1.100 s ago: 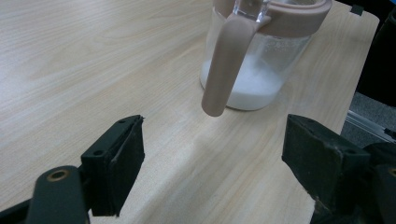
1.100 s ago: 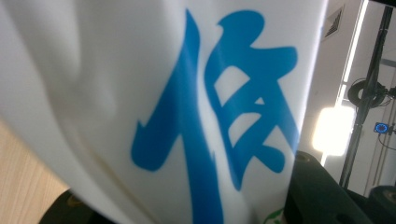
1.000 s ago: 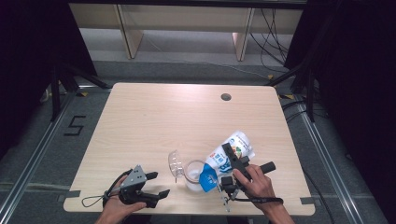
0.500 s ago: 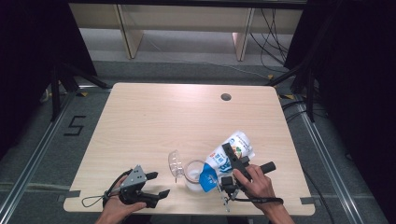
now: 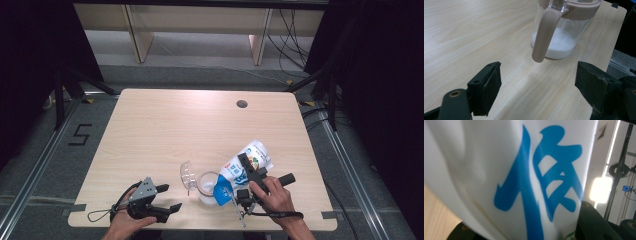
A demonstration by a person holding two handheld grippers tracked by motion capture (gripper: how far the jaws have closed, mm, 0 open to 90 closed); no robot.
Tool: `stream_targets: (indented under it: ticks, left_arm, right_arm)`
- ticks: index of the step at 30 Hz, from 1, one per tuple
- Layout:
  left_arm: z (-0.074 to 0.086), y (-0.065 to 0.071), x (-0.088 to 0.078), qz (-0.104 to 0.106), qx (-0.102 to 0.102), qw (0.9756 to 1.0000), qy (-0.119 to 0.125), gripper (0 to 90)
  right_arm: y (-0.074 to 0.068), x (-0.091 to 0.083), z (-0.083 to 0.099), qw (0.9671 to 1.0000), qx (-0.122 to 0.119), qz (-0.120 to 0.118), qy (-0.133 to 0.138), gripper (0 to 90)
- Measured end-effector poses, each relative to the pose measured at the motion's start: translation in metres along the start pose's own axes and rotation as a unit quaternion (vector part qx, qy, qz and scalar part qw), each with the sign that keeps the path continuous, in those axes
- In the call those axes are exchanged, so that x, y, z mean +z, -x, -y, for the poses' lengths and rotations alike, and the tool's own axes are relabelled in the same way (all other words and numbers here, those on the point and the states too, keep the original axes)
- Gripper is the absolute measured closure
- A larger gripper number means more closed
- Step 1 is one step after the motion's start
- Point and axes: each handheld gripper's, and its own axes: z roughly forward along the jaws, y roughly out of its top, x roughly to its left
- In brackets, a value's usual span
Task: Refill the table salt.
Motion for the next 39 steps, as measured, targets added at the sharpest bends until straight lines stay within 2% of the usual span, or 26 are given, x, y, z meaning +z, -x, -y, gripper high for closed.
stream_targets:
  ticks: [3,4,5,8,9,11,14,15,16,17,19,22,25,26,27,32,33,37,39]
  left_arm:
    - [0.0000,-0.0001,0.0001,0.000,0.002,1.0000,0.000,20.6]
    - [0.0001,0.0003,0.0003,-0.002,0.001,1.0000,0.003,20.6]
    - [-0.0001,-0.0001,0.0001,0.000,0.002,1.0000,0.000,20.5]
    - [0.0000,0.0001,0.0001,0.000,-0.001,1.0000,0.000,20.5]
    - [-0.0001,-0.0002,0.0002,0.001,0.001,1.0000,0.000,20.5]
    - [0.0000,-0.0001,0.0002,0.001,0.002,1.0000,-0.001,20.5]
    - [-0.0001,-0.0002,0.0001,0.001,0.001,1.0000,0.000,20.5]
    - [0.0003,0.0005,0.0003,-0.002,-0.006,1.0000,0.000,20.5]
    - [0.0004,0.0008,0.0004,-0.001,-0.010,1.0000,0.000,20.5]
    - [0.0000,-0.0001,0.0004,0.001,0.001,1.0000,0.000,20.5]
    - [-0.0001,0.0000,0.0004,0.002,0.002,1.0000,0.000,20.5]
    - [-0.0001,-0.0004,0.0000,0.002,0.003,1.0000,-0.001,20.5]
    - [0.0000,0.0000,0.0003,0.002,0.001,1.0000,0.001,20.5]
    - [0.0000,0.0000,0.0005,0.002,0.001,1.0000,0.001,20.5]
    - [0.0000,0.0000,0.0003,0.002,0.002,1.0000,0.000,20.5]
    - [0.0000,-0.0001,0.0003,0.002,0.001,1.0000,-0.001,20.5]
    - [0.0000,0.0002,0.0003,0.003,0.001,1.0000,0.000,20.5]
    - [0.0000,-0.0001,0.0003,0.002,0.002,1.0000,0.000,20.5]
    - [0.0000,0.0000,0.0002,0.002,0.002,1.0000,0.000,20.5]
  right_arm:
    - [-0.0004,0.0001,-0.0003,1.0000,0.003,0.000,0.000,69.6]
    - [-0.0011,-0.0010,-0.0002,0.9999,0.010,-0.006,-0.007,69.7]
    - [-0.0023,-0.0006,-0.0002,0.9998,0.018,-0.001,-0.004,69.7]
    - [-0.0007,-0.0007,-0.0004,0.9999,0.010,-0.001,-0.004,69.7]
    - [0.0013,0.0001,-0.0006,1.0000,-0.004,0.005,0.004,69.7]
    - [-0.0010,-0.0007,-0.0004,0.9999,0.010,-0.002,-0.004,69.8]
    - [-0.0004,-0.0006,0.0001,1.0000,0.008,-0.001,-0.005,69.9]
    - [0.0000,-0.0012,-0.0001,0.9999,0.006,-0.008,-0.009,69.9]
    - [0.0000,-0.0005,0.0002,1.0000,0.006,-0.003,-0.003,69.9]
    - [0.0002,-0.0008,0.0002,1.0000,0.005,-0.003,-0.004,69.9]
    - [0.0000,-0.0013,-0.0001,0.9999,0.008,-0.002,-0.007,70.0]
    - [0.0031,-0.0003,-0.0007,0.9999,-0.012,-0.004,-0.001,70.1]
    - [0.0042,-0.0024,-0.0021,0.9997,-0.015,-0.010,-0.014,70.1]
    - [0.0017,-0.0030,-0.0019,0.9998,0.003,-0.011,-0.017,70.2]
    - [0.0022,-0.0020,-0.0018,0.9999,0.000,-0.006,-0.009,70.2]
    - [0.0037,-0.0023,-0.0024,0.9999,-0.007,-0.004,-0.009,70.4]
    - [0.0040,-0.0010,-0.0020,0.9999,-0.014,0.005,0.002,70.5]
    - [0.0037,-0.0013,-0.0020,0.9999,-0.011,0.006,-0.001,70.6]
    - [0.0048,-0.0020,-0.0023,0.9998,-0.016,-0.002,-0.008,70.7]
